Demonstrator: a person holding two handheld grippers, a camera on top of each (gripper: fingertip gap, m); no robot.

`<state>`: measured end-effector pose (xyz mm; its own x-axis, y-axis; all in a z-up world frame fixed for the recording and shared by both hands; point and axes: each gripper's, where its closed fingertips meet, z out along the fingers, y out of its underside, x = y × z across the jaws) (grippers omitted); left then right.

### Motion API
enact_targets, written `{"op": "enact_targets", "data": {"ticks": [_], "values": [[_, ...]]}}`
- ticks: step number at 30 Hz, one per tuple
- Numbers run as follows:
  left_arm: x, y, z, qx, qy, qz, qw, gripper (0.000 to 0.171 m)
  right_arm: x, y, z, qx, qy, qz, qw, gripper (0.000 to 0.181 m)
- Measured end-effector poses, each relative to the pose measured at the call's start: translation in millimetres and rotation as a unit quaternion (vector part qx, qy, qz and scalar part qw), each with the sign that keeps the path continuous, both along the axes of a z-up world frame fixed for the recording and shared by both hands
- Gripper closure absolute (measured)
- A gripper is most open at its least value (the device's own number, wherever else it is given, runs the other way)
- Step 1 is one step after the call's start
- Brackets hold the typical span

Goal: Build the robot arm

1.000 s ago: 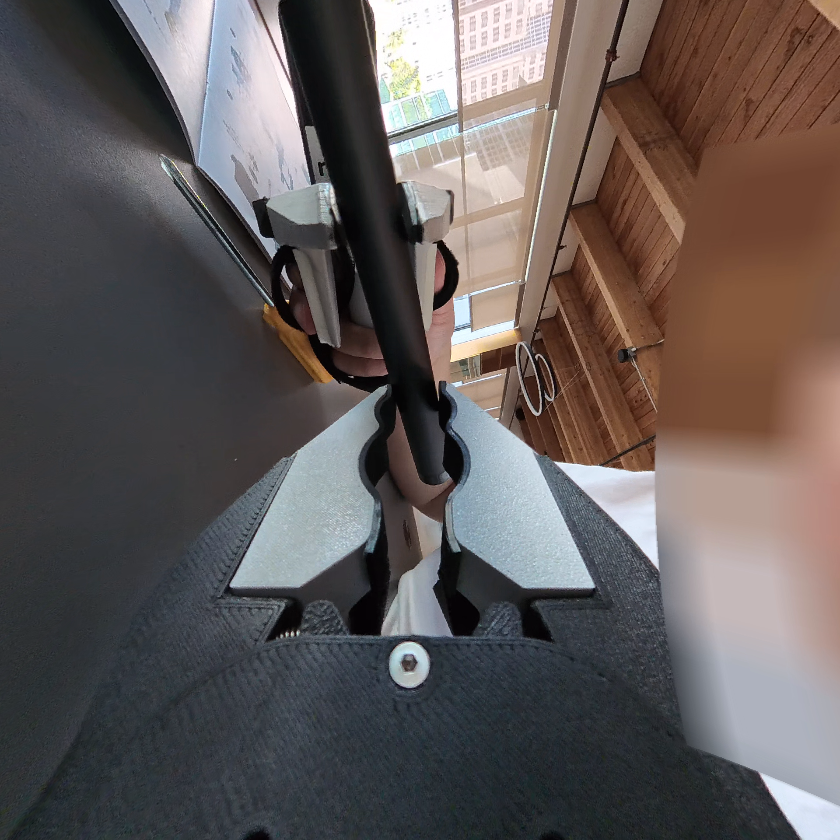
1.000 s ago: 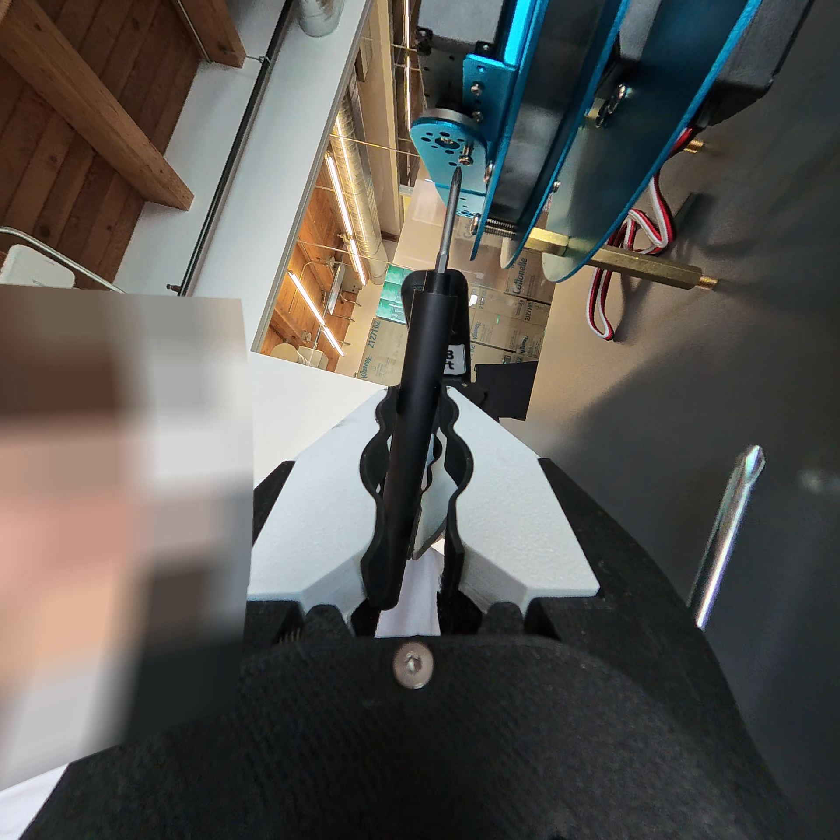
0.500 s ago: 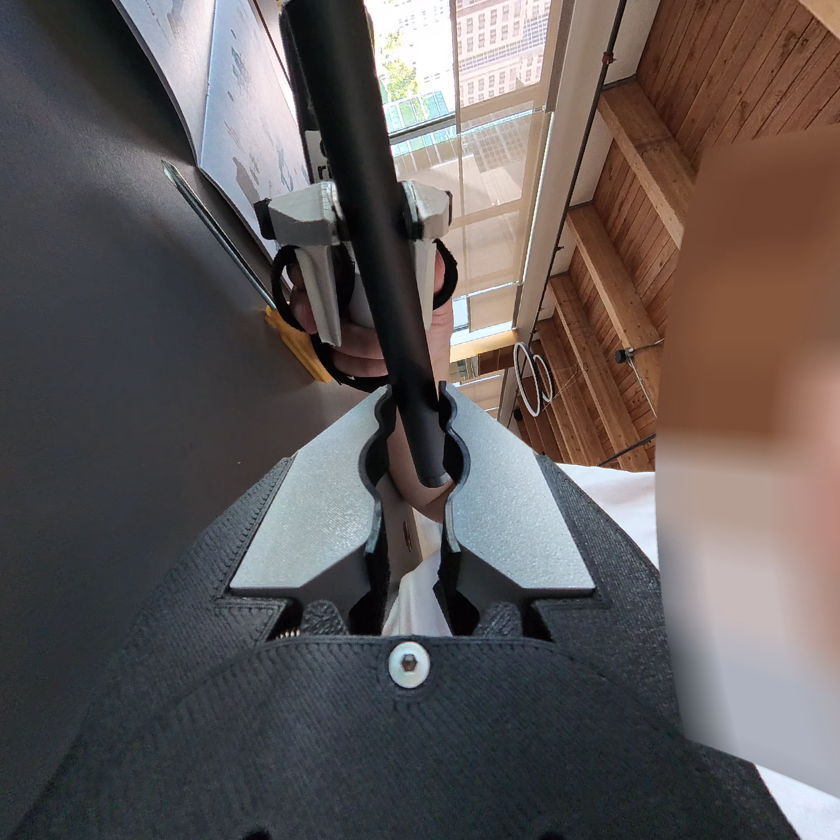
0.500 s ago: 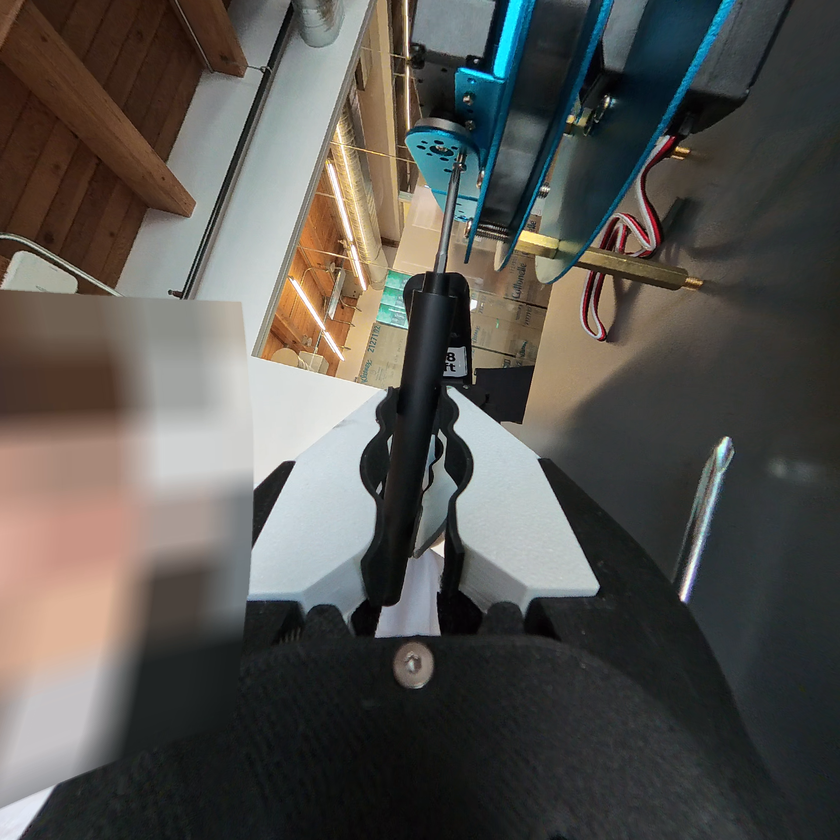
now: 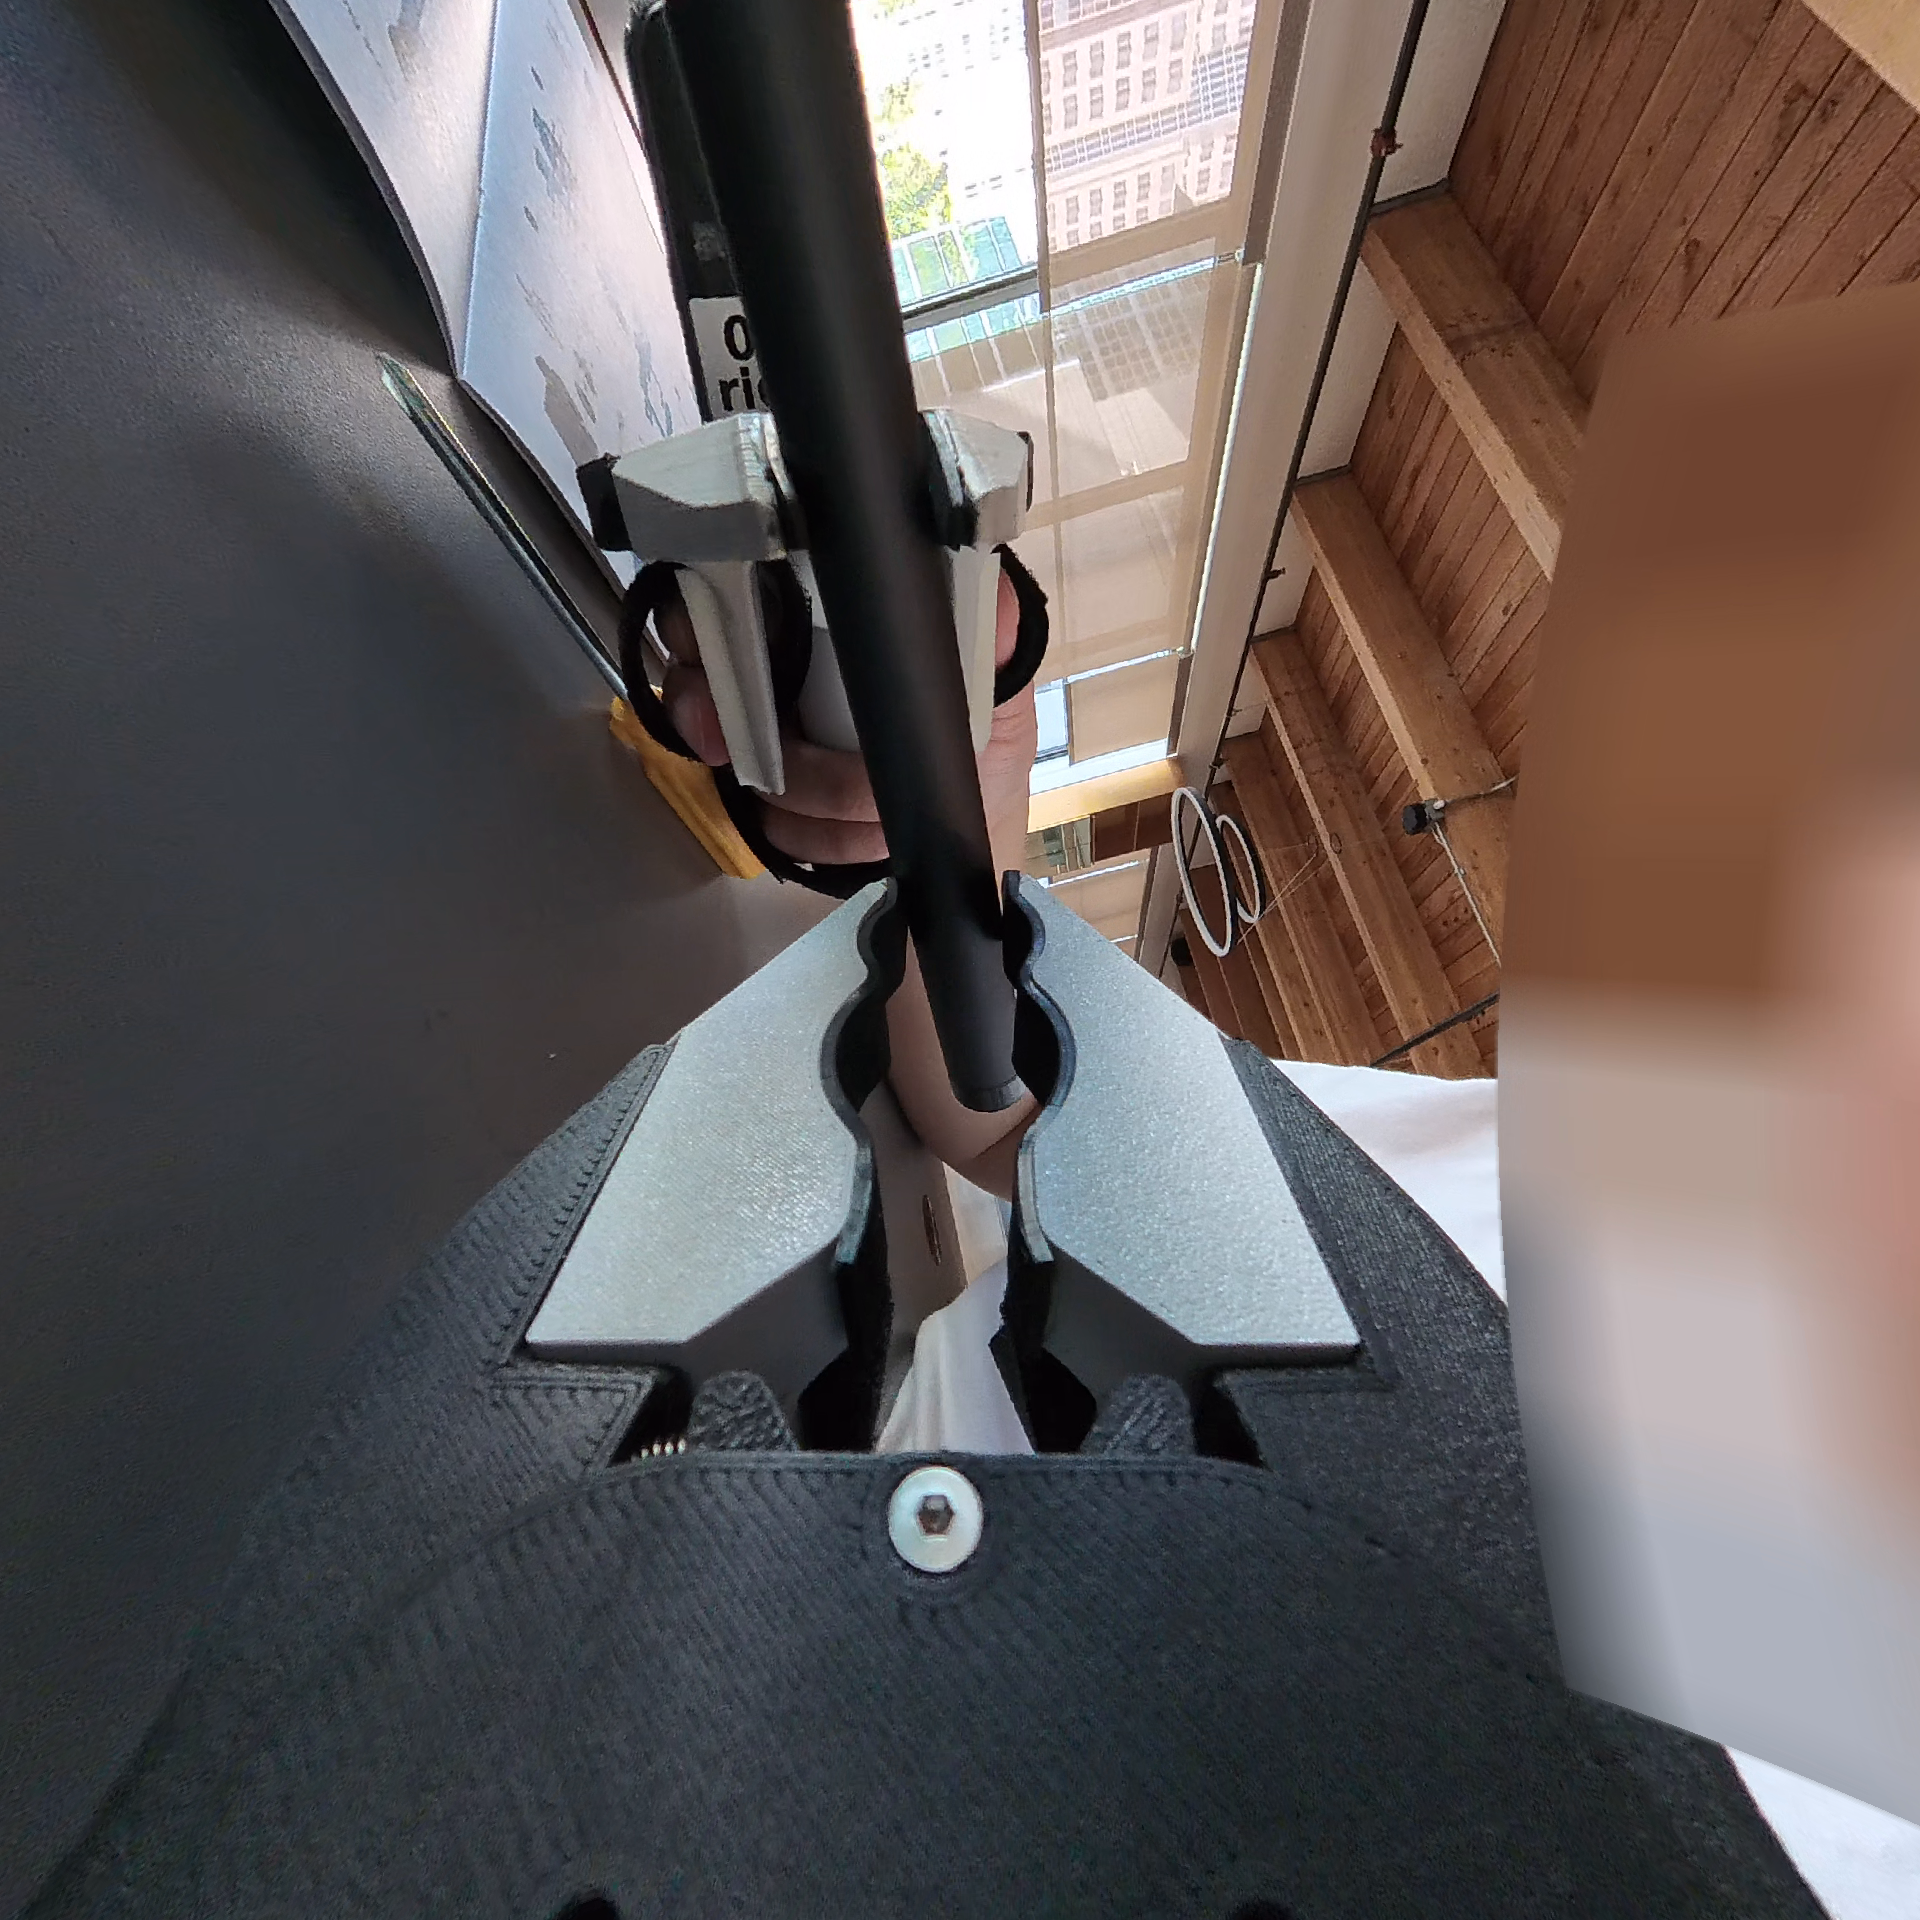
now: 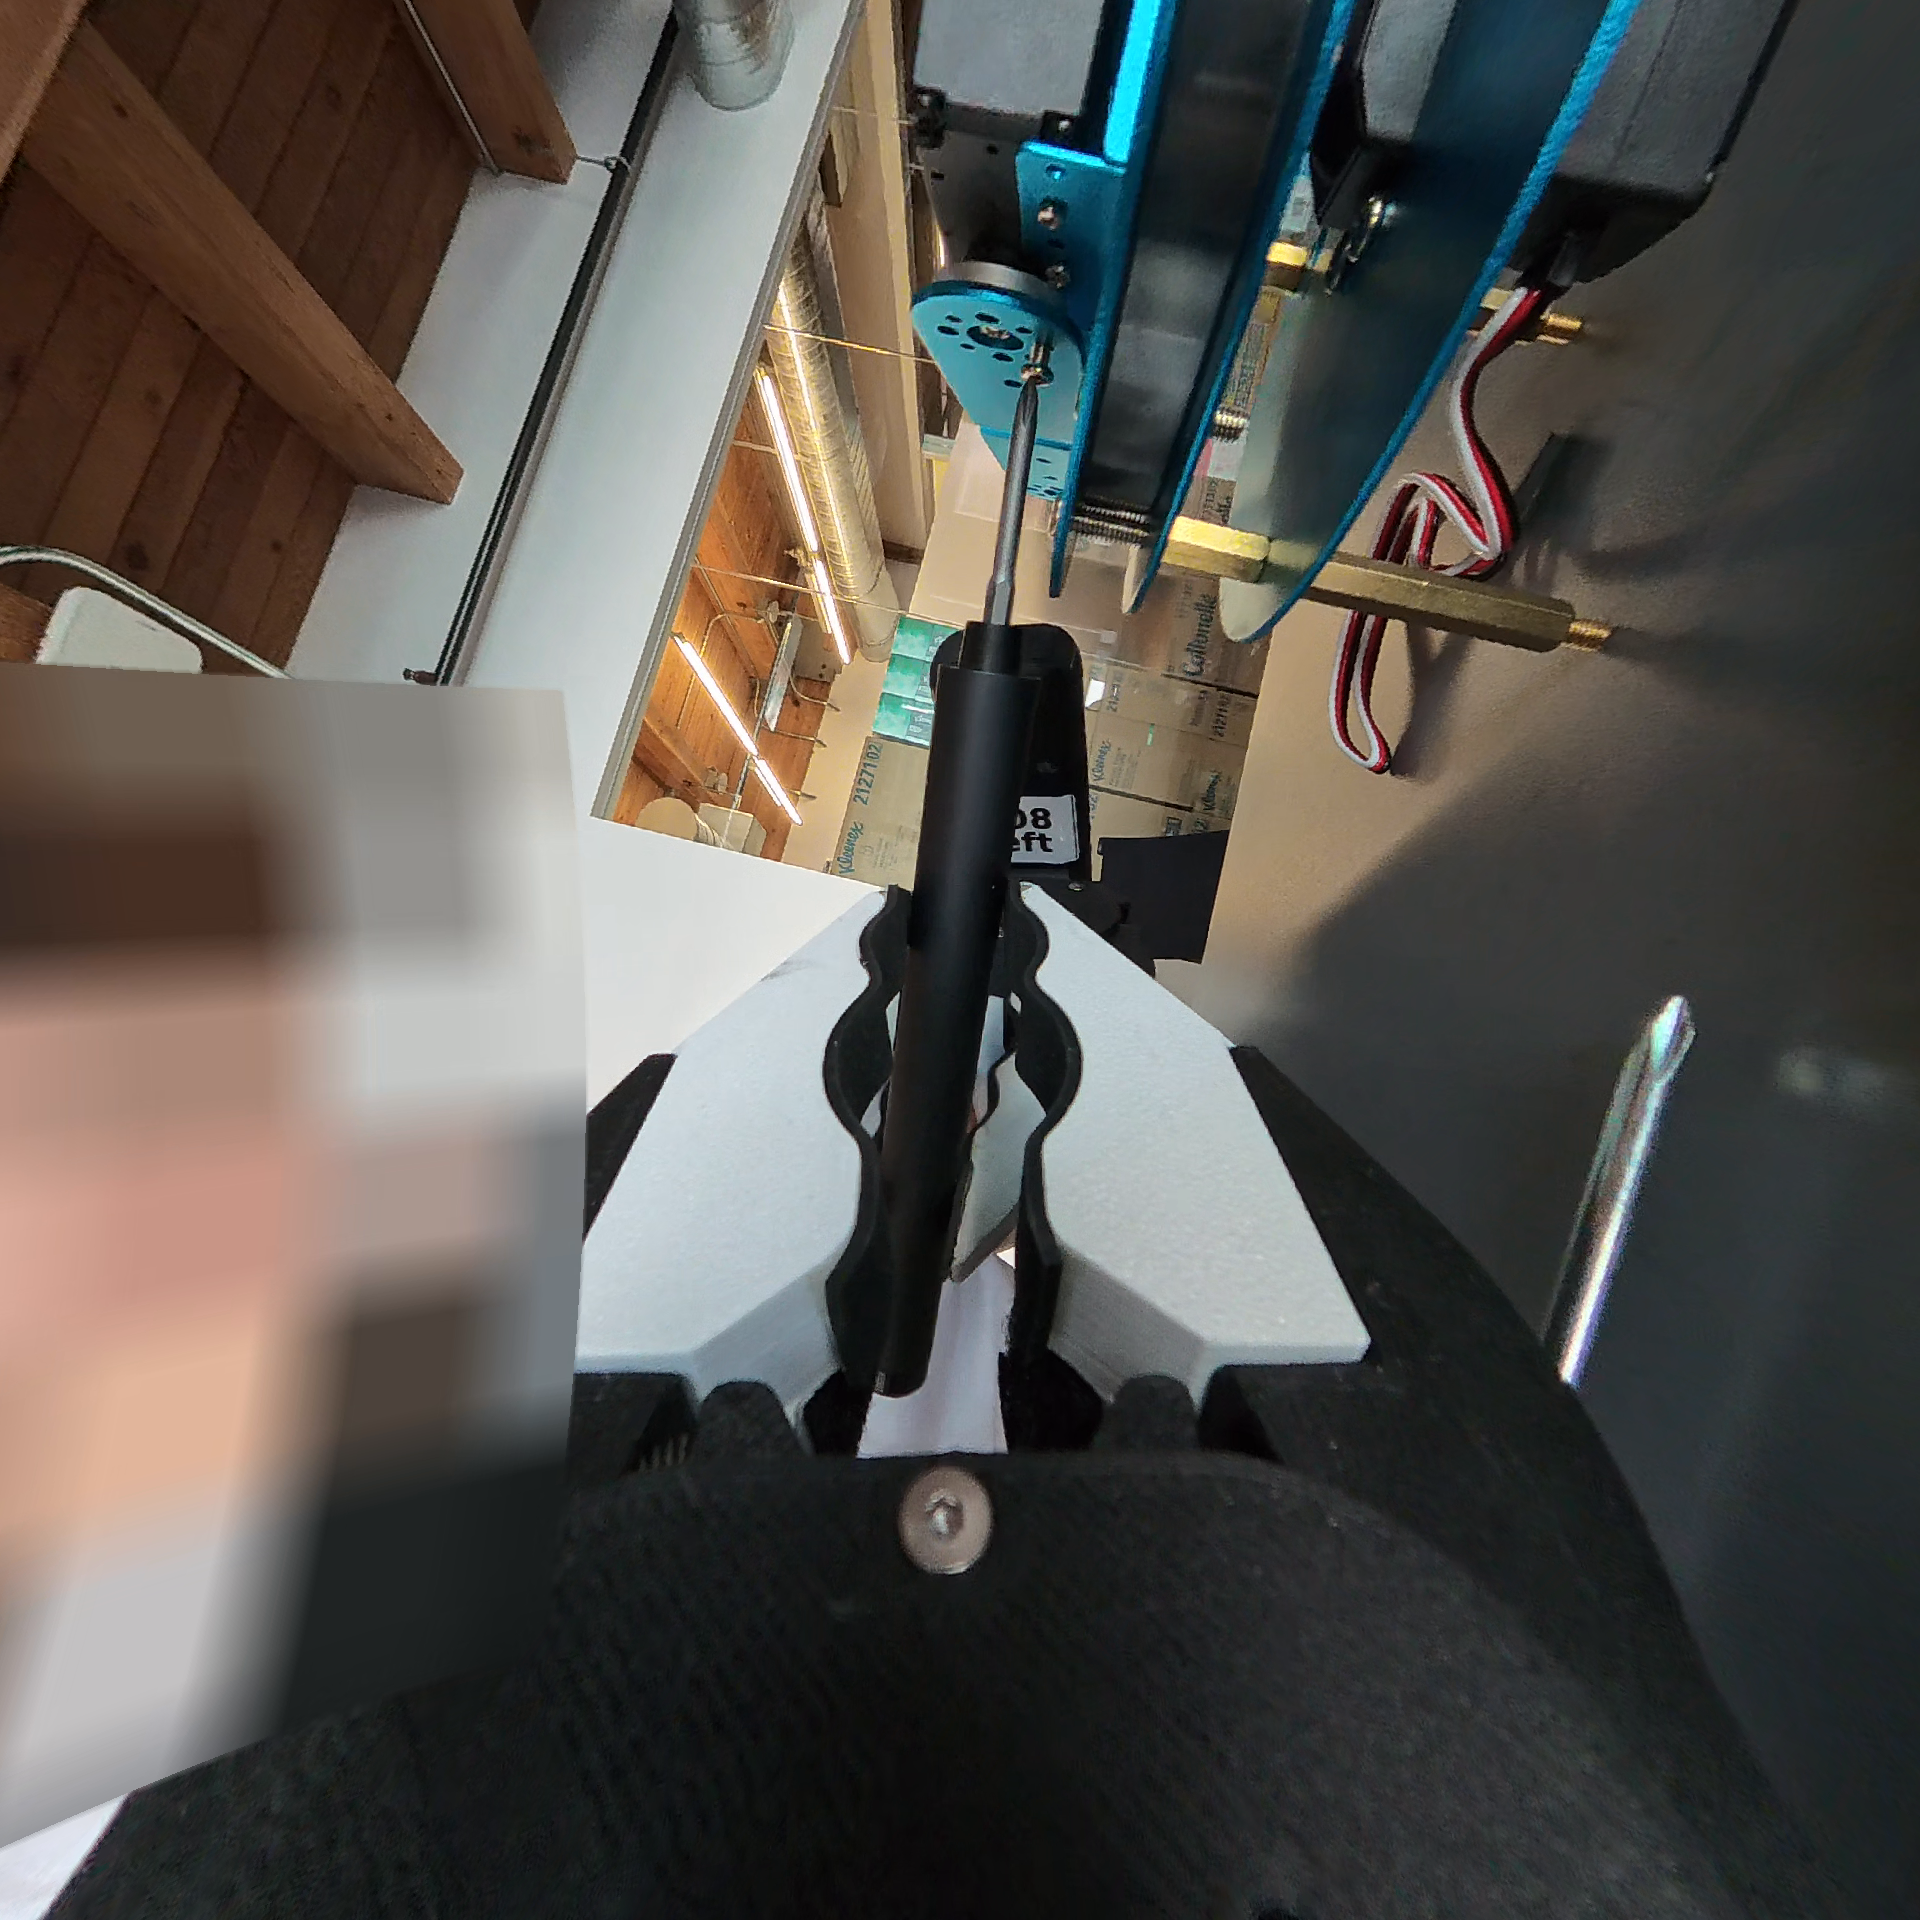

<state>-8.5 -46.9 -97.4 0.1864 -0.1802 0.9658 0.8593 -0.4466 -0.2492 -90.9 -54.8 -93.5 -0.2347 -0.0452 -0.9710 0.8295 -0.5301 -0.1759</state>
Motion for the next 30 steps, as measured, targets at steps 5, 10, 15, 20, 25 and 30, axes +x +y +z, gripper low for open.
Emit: {"op": "enact_targets", "data": {"ticks": [5,10,15,20,25,30], "values": [[-0.8,0.2,1.2,0.003,-0.002,0.003,1.000,0.154,-1.0,0.3,0.1,0.000,-0.001,-0.003,1.000,0.165],[-1.2,-0.1,4.9,0.015,-0.031,0.003,0.999,0.154,-2.4,0.4,0.8,0.013,0.000,-0.013,1.000,0.164],[-1.7,-0.9,12.1,0.038,-0.077,0.000,0.996,0.154,-3.0,0.8,3.1,0.043,0.003,-0.028,0.999,0.160],[-2.0,-0.2,8.6,0.035,-0.083,0.004,0.996,0.155,-3.9,0.3,-0.4,0.111,0.004,-0.034,0.993,0.164],[-3.2,0.8,8.5,0.035,-0.093,0.011,0.995,0.155,-5.5,0.8,-3.3,0.203,0.002,-0.043,0.978,0.163],[-4.5,0.3,13.6,0.049,-0.112,0.013,0.992,0.155,-7.2,1.1,-2.0,0.243,0.007,-0.057,0.968,0.161]]}}
